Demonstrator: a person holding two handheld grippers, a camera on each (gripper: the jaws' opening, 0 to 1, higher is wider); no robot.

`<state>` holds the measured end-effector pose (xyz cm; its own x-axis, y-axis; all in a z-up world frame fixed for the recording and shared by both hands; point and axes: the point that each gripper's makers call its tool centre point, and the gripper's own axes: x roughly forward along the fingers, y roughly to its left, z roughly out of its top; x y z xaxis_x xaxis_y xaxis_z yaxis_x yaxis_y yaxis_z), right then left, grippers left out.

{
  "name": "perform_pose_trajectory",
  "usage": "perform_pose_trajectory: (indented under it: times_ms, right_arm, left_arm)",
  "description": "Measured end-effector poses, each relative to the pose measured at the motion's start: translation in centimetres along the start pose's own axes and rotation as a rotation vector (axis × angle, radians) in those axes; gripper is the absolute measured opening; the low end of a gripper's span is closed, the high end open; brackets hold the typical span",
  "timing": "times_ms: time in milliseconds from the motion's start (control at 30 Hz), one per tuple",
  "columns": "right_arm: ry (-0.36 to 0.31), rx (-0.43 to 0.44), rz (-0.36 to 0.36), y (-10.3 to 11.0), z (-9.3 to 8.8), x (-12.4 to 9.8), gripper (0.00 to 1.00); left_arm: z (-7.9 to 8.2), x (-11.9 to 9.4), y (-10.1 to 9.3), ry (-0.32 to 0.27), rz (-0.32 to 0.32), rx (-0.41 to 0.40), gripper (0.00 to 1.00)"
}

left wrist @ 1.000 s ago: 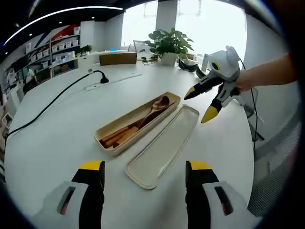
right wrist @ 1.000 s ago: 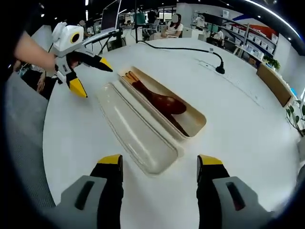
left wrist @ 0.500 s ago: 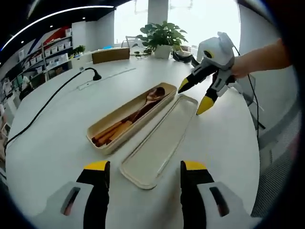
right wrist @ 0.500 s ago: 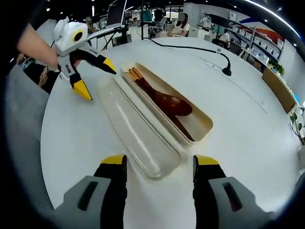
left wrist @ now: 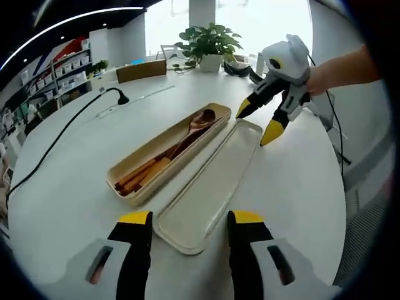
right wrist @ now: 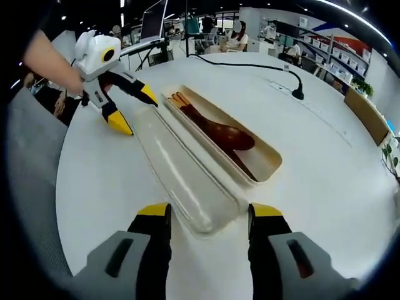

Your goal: Arrange the utensils inside the cutlery case until each visible utensil rests in its matching compartment.

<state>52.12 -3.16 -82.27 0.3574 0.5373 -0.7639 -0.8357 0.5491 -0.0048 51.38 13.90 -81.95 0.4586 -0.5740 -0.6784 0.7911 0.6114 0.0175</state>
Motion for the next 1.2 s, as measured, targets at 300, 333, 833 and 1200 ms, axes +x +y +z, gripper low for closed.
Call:
perform_pose_trajectory:
  times_ms: [300, 333, 833, 1200]
  right_arm:
    - [0.022, 0.019, 0.008, 1.0, -0.4, -0.4, 0.47]
    - [0.026, 0.03, 0.014, 1.2, -0.5, -0.5, 0.47]
    - [0.026, 0.123, 0.088, 5.9, -2.2, -2.3, 0.46]
    - [0.028, 0.38, 0.214, 7.8, -2.7, -3.1, 0.45]
  left_arm:
    - [-0.6, -0.5, -0.9, 0.011, -0.003, -0.001, 0.51]
    - [-0.7, -0.6, -1.0, 0.017, -0.004, -0.004, 0.51]
    - [-2.6, -2.4, -3.8, 0.082, -0.054, 0.035, 0.5]
    - [-3.0, -3.2, -4.8, 0.147, -0.125, 0.006, 0.49]
